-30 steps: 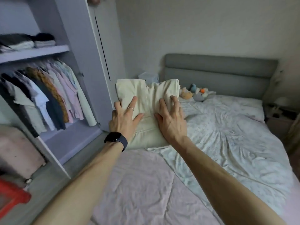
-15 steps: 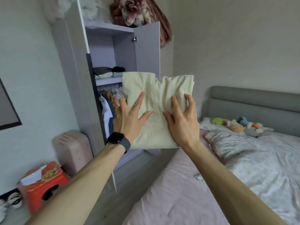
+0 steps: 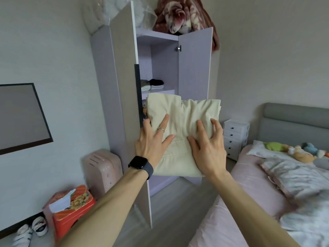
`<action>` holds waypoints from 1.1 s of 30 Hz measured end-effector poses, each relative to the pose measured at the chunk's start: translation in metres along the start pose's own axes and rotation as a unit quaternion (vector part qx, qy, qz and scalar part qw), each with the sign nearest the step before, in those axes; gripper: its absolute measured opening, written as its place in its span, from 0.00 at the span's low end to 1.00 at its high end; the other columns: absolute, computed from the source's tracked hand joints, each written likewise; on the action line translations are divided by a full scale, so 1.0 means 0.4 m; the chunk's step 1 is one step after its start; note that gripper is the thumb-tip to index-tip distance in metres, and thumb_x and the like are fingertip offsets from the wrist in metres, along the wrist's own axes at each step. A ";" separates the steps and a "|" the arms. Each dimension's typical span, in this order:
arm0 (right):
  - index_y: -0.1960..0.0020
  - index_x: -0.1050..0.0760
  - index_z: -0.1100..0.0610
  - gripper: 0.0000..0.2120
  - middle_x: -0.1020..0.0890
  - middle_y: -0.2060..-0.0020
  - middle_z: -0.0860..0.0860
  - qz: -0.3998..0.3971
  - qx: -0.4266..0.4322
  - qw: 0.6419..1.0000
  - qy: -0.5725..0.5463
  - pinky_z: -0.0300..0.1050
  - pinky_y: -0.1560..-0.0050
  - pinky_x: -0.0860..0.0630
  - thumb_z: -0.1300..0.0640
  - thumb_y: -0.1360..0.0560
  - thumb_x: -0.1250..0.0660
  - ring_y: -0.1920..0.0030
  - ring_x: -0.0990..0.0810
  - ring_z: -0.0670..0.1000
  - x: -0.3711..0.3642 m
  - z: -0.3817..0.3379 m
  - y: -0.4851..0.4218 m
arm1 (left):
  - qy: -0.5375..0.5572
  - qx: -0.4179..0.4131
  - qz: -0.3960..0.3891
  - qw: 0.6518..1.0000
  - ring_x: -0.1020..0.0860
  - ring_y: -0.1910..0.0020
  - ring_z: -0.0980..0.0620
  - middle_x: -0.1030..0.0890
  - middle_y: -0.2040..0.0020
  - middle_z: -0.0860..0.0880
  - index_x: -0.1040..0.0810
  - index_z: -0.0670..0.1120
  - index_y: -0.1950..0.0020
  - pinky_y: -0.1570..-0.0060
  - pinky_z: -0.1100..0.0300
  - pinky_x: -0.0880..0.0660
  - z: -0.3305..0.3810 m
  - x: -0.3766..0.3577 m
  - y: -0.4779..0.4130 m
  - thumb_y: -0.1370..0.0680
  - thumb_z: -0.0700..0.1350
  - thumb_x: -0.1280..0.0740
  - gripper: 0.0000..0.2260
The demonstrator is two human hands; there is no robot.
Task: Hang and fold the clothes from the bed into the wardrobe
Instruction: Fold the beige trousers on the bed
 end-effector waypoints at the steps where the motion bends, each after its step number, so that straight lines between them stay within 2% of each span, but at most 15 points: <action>1: 0.25 0.32 0.50 0.27 0.41 0.25 0.57 0.000 0.001 1.000 -0.002 0.61 0.59 0.18 0.45 0.21 0.33 0.29 0.33 0.62 -0.045 0.000 -0.021 | 0.001 0.004 -0.002 1.000 0.28 0.41 0.41 0.37 0.36 0.44 0.45 0.65 0.21 0.60 0.49 0.24 -0.027 -0.028 -0.030 0.22 0.66 0.38 0.31; 5: 0.25 0.32 0.50 0.26 0.41 0.25 0.56 0.010 -0.005 1.000 -0.013 0.59 0.58 0.19 0.45 0.21 0.33 0.29 0.32 0.60 -0.193 0.004 -0.101 | -0.016 -0.001 -0.010 1.000 0.28 0.40 0.42 0.37 0.36 0.44 0.46 0.65 0.21 0.58 0.48 0.22 -0.102 -0.102 -0.142 0.21 0.66 0.39 0.31; 13: 0.26 0.34 0.47 0.25 0.43 0.24 0.53 0.025 -0.022 0.999 -0.010 0.56 0.55 0.20 0.43 0.20 0.34 0.29 0.32 0.59 -0.460 0.057 -0.273 | -0.037 -0.026 -0.009 0.999 0.27 0.45 0.41 0.36 0.34 0.42 0.46 0.63 0.20 0.60 0.47 0.22 -0.218 -0.285 -0.385 0.21 0.65 0.39 0.31; 16: 0.26 0.33 0.47 0.25 0.42 0.24 0.53 0.029 -0.039 0.999 0.001 0.56 0.56 0.19 0.44 0.20 0.34 0.28 0.32 0.59 -0.564 0.105 -0.327 | -0.088 -0.068 -0.016 0.994 0.27 0.47 0.43 0.34 0.35 0.42 0.49 0.62 0.20 0.63 0.49 0.21 -0.233 -0.380 -0.475 0.20 0.65 0.42 0.31; 20: 0.26 0.32 0.47 0.25 0.42 0.24 0.53 0.031 -0.069 0.997 0.017 0.57 0.58 0.19 0.44 0.21 0.33 0.28 0.33 0.59 -0.709 0.162 -0.404 | -0.123 -0.111 -0.009 0.986 0.25 0.53 0.44 0.29 0.38 0.42 0.44 0.59 0.20 0.67 0.53 0.23 -0.258 -0.497 -0.600 0.20 0.64 0.40 0.31; 24: 0.28 0.31 0.47 0.24 0.41 0.25 0.53 0.039 -0.048 0.997 0.046 0.56 0.59 0.20 0.44 0.21 0.33 0.31 0.30 0.61 -0.825 0.197 -0.531 | -0.110 -0.111 -0.025 0.987 0.27 0.50 0.44 0.33 0.36 0.42 0.50 0.59 0.19 0.65 0.53 0.26 -0.302 -0.611 -0.743 0.19 0.64 0.43 0.31; 27: 0.29 0.30 0.46 0.23 0.41 0.25 0.53 0.043 -0.046 0.996 0.064 0.57 0.59 0.20 0.44 0.21 0.33 0.32 0.29 0.63 -0.889 0.220 -0.620 | -0.118 -0.116 -0.001 0.986 0.26 0.54 0.45 0.30 0.36 0.42 0.47 0.59 0.19 0.66 0.55 0.28 -0.312 -0.675 -0.838 0.19 0.63 0.42 0.30; 29: 0.28 0.30 0.47 0.23 0.41 0.25 0.54 0.039 -0.042 0.995 0.075 0.58 0.58 0.20 0.45 0.21 0.33 0.31 0.30 0.63 -0.934 0.244 -0.675 | -0.142 -0.121 0.016 0.982 0.24 0.57 0.48 0.26 0.39 0.44 0.42 0.59 0.20 0.68 0.57 0.28 -0.314 -0.714 -0.901 0.21 0.65 0.40 0.30; 33: 0.28 0.29 0.48 0.23 0.40 0.25 0.55 0.049 -0.043 0.994 0.087 0.58 0.57 0.19 0.45 0.21 0.33 0.32 0.29 0.64 -1.024 0.310 -0.776 | -0.164 -0.125 0.040 0.978 0.23 0.63 0.52 0.23 0.45 0.48 0.34 0.61 0.24 0.75 0.59 0.39 -0.310 -0.811 -1.016 0.25 0.68 0.36 0.31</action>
Point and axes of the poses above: each hand's wrist, its own y-axis away from the middle knuckle, its own x-axis out of the back of the hand, z = x × y, the point moved 3 cm from there along -y, towards the middle knuckle
